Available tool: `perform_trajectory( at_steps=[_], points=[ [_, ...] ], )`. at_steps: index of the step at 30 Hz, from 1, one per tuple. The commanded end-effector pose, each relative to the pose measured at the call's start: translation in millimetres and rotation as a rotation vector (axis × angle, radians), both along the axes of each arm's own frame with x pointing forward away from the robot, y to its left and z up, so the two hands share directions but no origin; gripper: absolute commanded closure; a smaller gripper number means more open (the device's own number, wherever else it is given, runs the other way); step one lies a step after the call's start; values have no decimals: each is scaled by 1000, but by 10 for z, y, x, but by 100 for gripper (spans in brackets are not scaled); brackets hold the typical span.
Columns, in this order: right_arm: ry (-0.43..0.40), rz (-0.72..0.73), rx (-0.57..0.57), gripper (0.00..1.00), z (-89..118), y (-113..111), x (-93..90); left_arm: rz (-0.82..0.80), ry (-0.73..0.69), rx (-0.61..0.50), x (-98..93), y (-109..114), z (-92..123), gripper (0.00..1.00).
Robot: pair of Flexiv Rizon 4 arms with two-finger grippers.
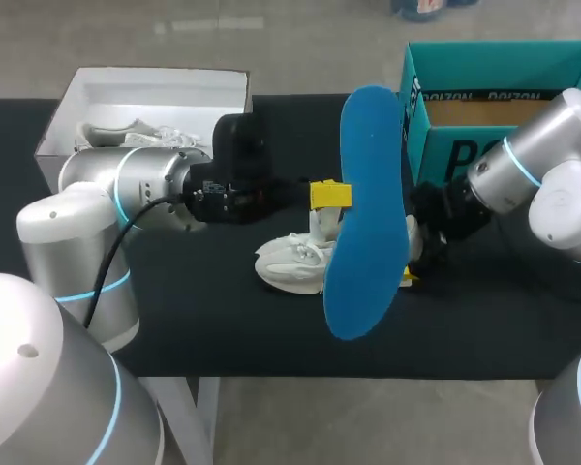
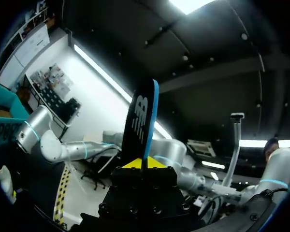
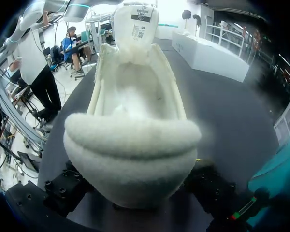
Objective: Take the shoe out of the shoebox, open the shoe tongue, remove and reinsert the insole, then place the shoe into the shoebox
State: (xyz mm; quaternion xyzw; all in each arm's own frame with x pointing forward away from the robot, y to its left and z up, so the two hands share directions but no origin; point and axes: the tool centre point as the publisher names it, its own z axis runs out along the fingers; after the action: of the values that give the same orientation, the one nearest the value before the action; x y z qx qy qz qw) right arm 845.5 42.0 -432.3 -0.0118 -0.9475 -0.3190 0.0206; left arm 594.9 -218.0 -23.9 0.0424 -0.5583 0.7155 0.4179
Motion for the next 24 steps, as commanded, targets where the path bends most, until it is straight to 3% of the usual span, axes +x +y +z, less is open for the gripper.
perform_trajectory(
  at_steps=[1, 7, 16, 24],
  points=[
    [3, -14, -52, 0, 127, -42, -27, -14, 3, -22, -47, 19, -27, 100],
    [-3, -10, -129, 0, 272, -76, -65, -52, 0, -32, -164, 47, 31, 100],
    [-18, 10, -366, 0, 541, -58, -107, -96, -2, -36, -299, 65, 95, 100],
    [-55, -4, -412, 0, 747, -23, -156, -113, 12, -71, -417, 24, 178, 100]
  ],
)
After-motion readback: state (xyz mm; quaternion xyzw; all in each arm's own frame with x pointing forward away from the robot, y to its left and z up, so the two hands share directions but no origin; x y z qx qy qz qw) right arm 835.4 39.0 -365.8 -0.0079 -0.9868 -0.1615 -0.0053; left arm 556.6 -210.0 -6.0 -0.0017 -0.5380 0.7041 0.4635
